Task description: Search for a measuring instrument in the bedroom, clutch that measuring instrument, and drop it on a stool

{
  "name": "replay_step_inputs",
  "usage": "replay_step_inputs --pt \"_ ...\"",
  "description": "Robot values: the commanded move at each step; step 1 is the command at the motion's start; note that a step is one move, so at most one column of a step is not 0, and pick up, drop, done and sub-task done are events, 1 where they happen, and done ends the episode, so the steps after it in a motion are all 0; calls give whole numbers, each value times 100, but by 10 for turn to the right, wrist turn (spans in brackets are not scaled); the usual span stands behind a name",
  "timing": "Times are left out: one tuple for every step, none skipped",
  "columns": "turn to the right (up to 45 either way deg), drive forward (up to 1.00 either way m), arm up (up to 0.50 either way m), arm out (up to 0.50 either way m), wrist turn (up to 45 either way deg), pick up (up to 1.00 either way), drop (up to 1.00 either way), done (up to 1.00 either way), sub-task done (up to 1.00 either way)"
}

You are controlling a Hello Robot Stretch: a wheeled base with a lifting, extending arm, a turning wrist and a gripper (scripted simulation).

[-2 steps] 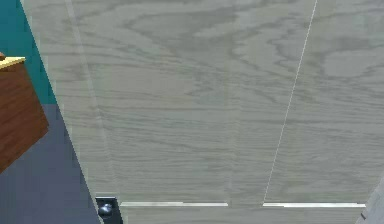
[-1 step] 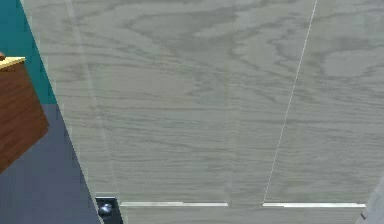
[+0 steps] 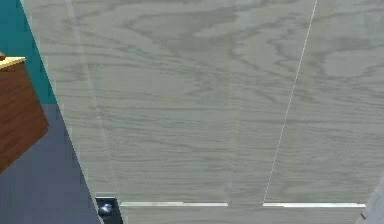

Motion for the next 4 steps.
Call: replay_step_inputs --pt "0 0 -32 0 0 0 0 0 0" --pt "0 0 0 0 0 0 100 0 0" --pt "0 0 10 0 0 0 0 0 0" --pt "0 0 0 -2 0 0 0 0 0"
